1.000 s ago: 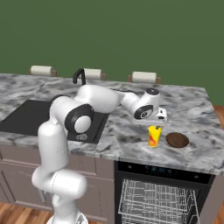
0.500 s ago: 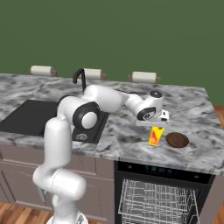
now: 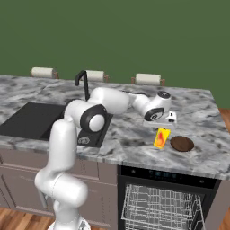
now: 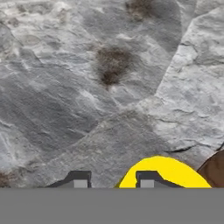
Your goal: Pick up the cup and bowl from the counter, place them in the dishwasher, and close the dishwasher door.
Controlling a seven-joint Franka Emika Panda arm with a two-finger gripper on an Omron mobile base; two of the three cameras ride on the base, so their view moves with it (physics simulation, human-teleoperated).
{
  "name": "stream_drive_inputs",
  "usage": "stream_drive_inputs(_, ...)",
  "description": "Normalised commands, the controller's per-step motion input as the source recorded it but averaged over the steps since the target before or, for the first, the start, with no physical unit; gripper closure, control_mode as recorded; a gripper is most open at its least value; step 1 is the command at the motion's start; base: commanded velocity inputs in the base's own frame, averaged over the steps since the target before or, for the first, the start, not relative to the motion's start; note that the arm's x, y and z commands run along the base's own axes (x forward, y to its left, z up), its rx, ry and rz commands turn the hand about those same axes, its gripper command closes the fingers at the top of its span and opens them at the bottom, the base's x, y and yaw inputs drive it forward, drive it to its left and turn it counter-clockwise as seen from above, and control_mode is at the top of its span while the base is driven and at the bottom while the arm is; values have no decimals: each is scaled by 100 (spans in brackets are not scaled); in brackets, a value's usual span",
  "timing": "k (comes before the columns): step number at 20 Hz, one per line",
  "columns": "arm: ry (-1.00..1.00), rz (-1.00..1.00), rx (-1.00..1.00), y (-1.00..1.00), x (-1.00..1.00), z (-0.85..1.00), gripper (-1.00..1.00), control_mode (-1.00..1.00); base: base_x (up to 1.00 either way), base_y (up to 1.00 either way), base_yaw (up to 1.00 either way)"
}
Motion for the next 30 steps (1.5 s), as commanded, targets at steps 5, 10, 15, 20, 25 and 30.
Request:
stream_drive_inputs(5,-2,0,13,-1,-3,0,100,-100,0,0,0)
stream_drive_inputs(10,-3,0,9,0,-13,4,100,-100,0,0,0)
stream_drive_inputs(15,-13,0,0,0,-39,28,100,-100,0,0,0)
stream_drive_inputs(20,-16,0,0,0,-48,21,100,-100,0,0,0)
stream_drive_inputs(25,-13,0,2,22,-56,0,100,-100,0,0,0)
stream_drive_inputs(30,-11,0,1,46,-52,0,100,-100,0,0,0)
